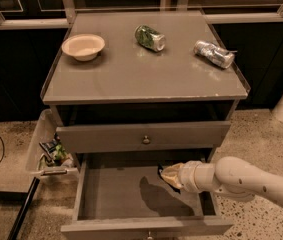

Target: Place rxbar blueberry into middle drawer

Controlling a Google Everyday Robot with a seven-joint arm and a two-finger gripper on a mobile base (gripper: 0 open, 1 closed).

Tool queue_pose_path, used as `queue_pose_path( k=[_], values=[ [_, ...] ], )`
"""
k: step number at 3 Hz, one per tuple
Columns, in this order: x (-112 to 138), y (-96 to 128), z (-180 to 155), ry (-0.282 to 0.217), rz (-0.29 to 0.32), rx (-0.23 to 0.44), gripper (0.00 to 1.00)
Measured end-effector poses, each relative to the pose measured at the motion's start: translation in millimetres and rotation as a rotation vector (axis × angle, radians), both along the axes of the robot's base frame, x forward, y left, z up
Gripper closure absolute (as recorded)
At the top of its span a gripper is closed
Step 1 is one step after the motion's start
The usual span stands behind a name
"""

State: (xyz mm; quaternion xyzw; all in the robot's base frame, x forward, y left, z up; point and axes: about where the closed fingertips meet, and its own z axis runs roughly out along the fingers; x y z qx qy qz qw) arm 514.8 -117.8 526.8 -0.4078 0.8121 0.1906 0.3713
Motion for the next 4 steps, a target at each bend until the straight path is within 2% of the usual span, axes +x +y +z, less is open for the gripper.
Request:
queue_pose_path(
  k=[1,2,3,4],
  values=[
    [0,0,-1,0.001,0.000,0.001,1.00],
    [19,-1,-20,-0.040,0.045,-0.012,1.00],
    [46,5,-43,-0.128,0.170,-0.058,1.00],
    [52,17,-73,-0.170,0.313,-0.109,1.00]
  ],
)
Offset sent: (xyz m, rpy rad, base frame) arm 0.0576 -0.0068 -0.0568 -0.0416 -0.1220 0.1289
